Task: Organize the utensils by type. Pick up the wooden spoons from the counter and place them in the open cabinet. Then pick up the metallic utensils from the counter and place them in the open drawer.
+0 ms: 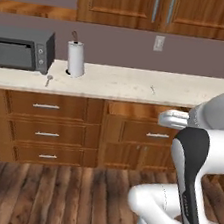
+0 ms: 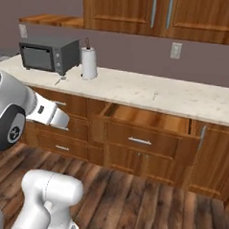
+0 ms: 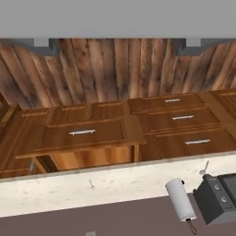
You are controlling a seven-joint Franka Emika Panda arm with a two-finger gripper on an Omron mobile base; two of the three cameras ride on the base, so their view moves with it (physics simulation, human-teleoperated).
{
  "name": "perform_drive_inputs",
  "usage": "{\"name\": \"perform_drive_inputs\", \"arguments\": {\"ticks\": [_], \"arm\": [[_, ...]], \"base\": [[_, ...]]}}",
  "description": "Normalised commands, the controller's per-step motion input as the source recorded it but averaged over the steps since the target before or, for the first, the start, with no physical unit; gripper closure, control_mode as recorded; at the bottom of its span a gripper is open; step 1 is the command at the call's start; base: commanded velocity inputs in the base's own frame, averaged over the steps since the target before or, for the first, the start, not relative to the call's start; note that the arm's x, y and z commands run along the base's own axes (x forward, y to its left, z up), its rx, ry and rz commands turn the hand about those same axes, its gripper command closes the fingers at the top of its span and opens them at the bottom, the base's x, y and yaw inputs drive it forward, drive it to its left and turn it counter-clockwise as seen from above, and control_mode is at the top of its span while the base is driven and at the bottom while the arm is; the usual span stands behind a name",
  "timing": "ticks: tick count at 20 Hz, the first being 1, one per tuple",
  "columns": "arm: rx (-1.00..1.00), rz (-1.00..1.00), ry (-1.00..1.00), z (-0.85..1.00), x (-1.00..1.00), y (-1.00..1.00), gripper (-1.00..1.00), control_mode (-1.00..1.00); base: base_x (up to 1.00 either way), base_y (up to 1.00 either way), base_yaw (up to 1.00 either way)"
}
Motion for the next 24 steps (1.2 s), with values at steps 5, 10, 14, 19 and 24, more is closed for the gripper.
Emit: {"name": "perform_drive_inputs", "arguments": {"ticks": [5,10,14,19,24], "arm": [[0.0,0.0,0.0,0.0,0.0,0.0,-1.0,1.0],[0.0,0.0,0.0,0.0,0.0,0.0,-1.0,1.0],[0.0,0.0,0.0,0.0,0.0,0.0,-1.0,1.0],[0.0,0.0,0.0,0.0,0.0,0.0,-1.0,1.0],[0.0,0.0,0.0,0.0,0.0,0.0,-1.0,1.0]], "base": [[0.28,0.87,0.0],[0.47,0.9,0.0],[0.68,0.89,-0.04],[0.72,0.62,-0.01],[0.56,0.32,-0.17]]}}
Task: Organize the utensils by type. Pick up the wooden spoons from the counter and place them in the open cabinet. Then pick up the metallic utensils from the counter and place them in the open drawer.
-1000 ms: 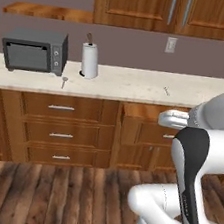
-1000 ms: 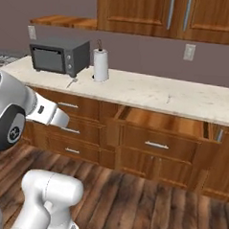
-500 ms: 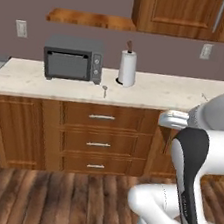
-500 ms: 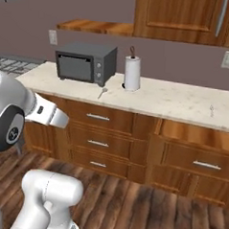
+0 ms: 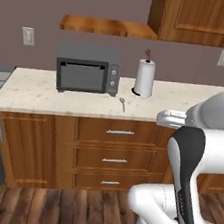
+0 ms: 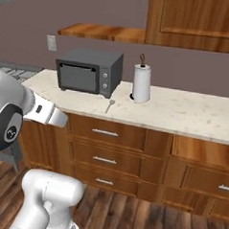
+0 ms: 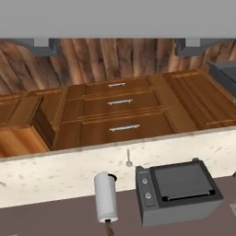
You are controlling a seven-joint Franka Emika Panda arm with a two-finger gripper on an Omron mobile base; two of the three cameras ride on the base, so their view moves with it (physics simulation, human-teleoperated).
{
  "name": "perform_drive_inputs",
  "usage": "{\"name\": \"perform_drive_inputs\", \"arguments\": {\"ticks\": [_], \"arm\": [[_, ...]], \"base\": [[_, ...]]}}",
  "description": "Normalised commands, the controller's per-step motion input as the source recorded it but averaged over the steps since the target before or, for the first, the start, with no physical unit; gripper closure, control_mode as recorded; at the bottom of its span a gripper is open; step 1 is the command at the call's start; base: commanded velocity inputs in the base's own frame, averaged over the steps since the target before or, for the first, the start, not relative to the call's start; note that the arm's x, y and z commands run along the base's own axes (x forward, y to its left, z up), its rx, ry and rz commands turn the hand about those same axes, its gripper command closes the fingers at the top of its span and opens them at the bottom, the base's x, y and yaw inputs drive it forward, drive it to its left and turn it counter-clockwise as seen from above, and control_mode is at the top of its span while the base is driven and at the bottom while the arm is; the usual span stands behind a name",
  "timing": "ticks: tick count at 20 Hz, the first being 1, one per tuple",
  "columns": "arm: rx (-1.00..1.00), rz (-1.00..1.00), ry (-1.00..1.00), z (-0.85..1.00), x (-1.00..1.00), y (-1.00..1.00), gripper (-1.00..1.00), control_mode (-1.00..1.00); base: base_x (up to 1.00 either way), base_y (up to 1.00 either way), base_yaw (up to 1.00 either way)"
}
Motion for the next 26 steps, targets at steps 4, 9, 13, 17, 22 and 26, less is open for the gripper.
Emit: {"name": "perform_drive_inputs", "arguments": {"ticks": [4,9,13,17,22,26], "arm": [[0.0,0.0,0.0,0.0,0.0,0.0,-1.0,1.0],[0.0,0.0,0.0,0.0,0.0,0.0,-1.0,1.0],[0.0,0.0,0.0,0.0,0.0,0.0,-1.0,1.0],[0.0,0.0,0.0,0.0,0.0,0.0,-1.0,1.0],[0.0,0.0,0.0,0.0,0.0,0.0,-1.0,1.0],[0.0,0.0,0.0,0.0,0.0,0.0,-1.0,1.0]], "base": [[0.6,0.28,-0.17],[0.62,0.2,-0.01],[0.57,0.35,0.07],[0.61,0.27,0.02],[0.62,0.3,0.0],[0.57,0.13,-0.05]]}}
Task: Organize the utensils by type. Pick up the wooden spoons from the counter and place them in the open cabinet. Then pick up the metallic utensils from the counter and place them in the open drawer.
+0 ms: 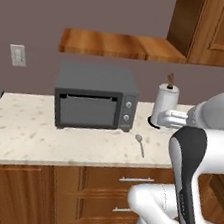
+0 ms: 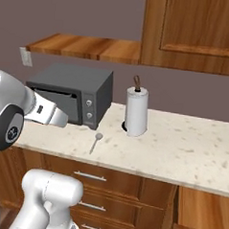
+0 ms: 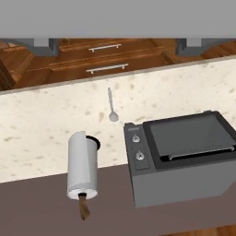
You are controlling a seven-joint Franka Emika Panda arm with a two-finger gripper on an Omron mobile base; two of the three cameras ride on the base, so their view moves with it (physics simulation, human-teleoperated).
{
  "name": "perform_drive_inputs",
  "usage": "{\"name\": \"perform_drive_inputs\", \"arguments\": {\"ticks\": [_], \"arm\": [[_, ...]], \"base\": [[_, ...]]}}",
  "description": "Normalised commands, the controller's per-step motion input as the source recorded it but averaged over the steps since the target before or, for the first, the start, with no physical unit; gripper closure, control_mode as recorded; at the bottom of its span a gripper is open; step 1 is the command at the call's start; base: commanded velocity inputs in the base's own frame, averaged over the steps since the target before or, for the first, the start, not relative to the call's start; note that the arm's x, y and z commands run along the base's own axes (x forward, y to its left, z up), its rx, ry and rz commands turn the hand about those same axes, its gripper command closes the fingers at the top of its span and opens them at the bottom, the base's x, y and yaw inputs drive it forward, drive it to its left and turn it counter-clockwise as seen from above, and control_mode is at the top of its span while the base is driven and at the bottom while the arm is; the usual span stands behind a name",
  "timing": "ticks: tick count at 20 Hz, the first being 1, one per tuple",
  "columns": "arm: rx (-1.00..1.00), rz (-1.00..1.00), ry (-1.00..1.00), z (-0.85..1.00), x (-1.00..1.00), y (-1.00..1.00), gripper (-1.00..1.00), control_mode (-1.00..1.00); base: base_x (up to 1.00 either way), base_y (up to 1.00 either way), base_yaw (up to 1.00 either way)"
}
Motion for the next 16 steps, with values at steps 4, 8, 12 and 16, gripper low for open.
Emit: {"name": "perform_drive_inputs", "arguments": {"ticks": [4,8,12,16], "arm": [[0.0,0.0,0.0,0.0,0.0,0.0,-1.0,1.0],[0.0,0.0,0.0,0.0,0.0,0.0,-1.0,1.0],[0.0,0.0,0.0,0.0,0.0,0.0,-1.0,1.0],[0.0,0.0,0.0,0.0,0.0,0.0,-1.0,1.0]], "base": [[0.42,0.08,-0.01],[0.23,0.0,0.0],[0.22,0.0,0.0],[0.36,0.0,0.0]]}}
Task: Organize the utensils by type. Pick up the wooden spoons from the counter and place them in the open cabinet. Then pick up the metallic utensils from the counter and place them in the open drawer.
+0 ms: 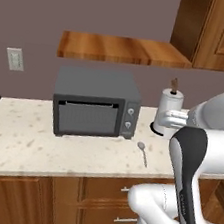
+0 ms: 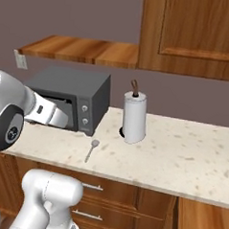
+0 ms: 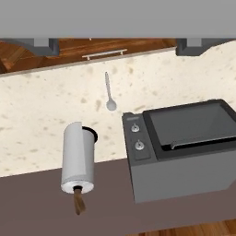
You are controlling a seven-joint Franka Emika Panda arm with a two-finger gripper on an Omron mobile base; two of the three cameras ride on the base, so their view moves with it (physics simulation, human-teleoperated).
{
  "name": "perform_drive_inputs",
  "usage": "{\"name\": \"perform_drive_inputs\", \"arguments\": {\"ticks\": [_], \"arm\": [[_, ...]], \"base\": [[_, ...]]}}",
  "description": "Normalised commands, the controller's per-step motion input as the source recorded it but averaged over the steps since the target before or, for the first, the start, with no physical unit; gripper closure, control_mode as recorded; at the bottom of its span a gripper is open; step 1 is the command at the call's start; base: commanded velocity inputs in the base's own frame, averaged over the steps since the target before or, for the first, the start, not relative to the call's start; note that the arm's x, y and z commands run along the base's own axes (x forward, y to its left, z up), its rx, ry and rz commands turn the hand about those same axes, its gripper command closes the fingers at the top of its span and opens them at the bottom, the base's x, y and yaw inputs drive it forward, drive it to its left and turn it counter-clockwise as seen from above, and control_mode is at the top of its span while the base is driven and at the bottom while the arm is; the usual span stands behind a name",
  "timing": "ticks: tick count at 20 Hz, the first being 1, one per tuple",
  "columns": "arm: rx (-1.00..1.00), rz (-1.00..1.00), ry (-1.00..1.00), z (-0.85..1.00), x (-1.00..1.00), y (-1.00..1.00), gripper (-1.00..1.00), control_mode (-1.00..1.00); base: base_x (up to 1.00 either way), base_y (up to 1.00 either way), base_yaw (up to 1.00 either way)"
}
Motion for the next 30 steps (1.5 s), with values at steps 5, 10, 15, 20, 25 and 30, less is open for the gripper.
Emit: {"name": "perform_drive_inputs", "arguments": {"ticks": [5,10,15,20,25,30], "arm": [[0.0,0.0,0.0,0.0,0.0,0.0,-1.0,1.0],[0.0,0.0,0.0,0.0,0.0,0.0,-1.0,1.0],[0.0,0.0,0.0,0.0,0.0,0.0,-1.0,1.0],[0.0,0.0,0.0,0.0,0.0,0.0,-1.0,1.0],[0.0,0.0,0.0,0.0,0.0,0.0,-1.0,1.0],[0.0,0.0,0.0,0.0,0.0,0.0,-1.0,1.0]], "base": [[0.06,-0.25,-0.13],[0.07,-0.4,-0.02],[0.0,-0.26,-0.03],[0.0,-0.08,0.0],[0.0,-0.34,0.0],[-0.02,-0.48,0.0]]}}
